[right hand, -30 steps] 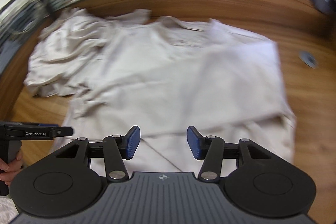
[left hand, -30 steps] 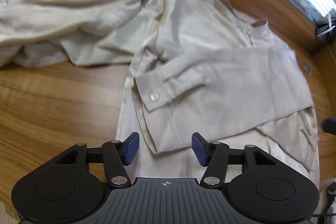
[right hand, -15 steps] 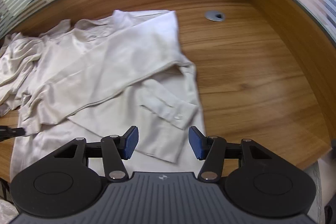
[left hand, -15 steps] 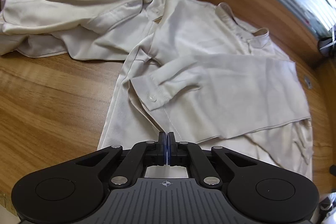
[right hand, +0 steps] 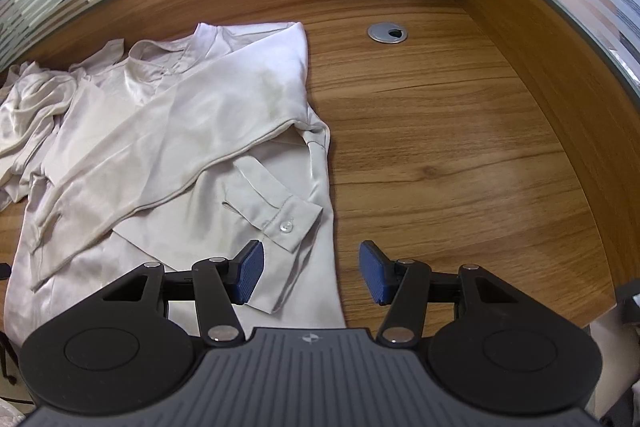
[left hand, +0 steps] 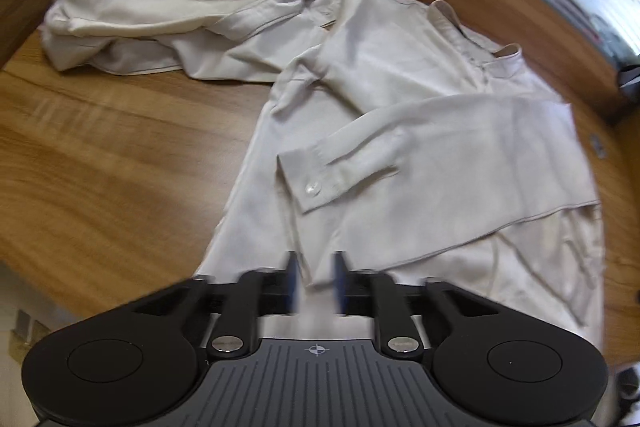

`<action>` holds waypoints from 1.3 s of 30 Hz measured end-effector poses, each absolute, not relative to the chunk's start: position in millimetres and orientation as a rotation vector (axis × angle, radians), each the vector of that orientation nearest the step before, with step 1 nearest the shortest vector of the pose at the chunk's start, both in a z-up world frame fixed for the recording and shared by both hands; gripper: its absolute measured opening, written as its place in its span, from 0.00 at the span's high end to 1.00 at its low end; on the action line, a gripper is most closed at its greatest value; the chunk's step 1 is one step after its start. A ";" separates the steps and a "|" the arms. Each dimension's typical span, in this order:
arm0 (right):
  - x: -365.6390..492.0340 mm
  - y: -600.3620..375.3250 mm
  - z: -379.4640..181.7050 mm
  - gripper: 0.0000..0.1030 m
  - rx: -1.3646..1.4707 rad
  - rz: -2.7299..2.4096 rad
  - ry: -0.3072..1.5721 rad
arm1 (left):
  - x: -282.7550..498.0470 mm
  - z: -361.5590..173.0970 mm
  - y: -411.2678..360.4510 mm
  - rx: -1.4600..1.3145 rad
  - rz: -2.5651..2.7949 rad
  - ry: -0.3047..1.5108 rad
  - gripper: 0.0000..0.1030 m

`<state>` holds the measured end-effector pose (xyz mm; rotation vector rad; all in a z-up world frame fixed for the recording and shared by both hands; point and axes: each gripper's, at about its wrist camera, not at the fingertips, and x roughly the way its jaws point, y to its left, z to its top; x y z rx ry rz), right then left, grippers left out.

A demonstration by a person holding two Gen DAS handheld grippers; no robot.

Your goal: Fold clothes

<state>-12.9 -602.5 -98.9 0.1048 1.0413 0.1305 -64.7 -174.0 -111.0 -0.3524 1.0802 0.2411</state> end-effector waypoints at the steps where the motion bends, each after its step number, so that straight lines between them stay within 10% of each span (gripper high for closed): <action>1: -12.3 -604.5 -99.3 0.43 0.099 0.140 1.042 | -69.6 -110.1 -177.0 -0.336 0.257 1.061 0.53; 39: 164.2 -645.7 -23.3 0.39 0.113 0.881 0.821 | -172.1 -90.9 -430.3 -0.374 0.526 0.800 0.36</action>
